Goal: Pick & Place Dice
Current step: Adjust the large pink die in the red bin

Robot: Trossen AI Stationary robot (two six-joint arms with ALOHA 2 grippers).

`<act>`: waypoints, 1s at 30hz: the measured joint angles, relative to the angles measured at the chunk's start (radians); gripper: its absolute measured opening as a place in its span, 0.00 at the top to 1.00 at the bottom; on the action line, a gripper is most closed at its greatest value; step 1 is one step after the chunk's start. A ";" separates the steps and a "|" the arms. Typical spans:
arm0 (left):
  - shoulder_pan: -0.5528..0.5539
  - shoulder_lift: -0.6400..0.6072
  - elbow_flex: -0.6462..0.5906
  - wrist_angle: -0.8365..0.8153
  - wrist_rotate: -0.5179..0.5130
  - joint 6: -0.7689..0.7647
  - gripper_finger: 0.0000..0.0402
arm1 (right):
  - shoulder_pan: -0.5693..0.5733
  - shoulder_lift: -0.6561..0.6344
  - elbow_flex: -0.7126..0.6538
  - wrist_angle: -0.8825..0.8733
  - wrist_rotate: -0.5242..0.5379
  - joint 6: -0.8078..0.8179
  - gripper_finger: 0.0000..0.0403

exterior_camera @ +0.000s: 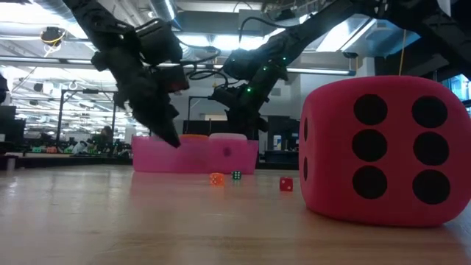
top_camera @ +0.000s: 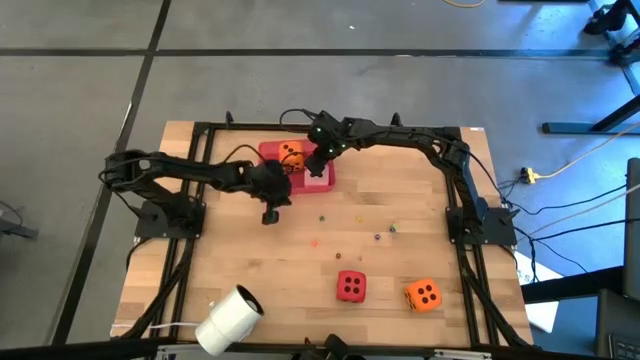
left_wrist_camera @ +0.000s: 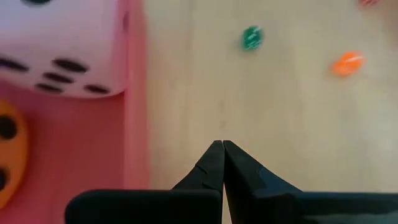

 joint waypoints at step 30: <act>0.030 -0.058 0.025 0.013 -0.238 -0.048 1.00 | 0.022 -0.006 0.002 -0.075 -0.026 -0.105 0.99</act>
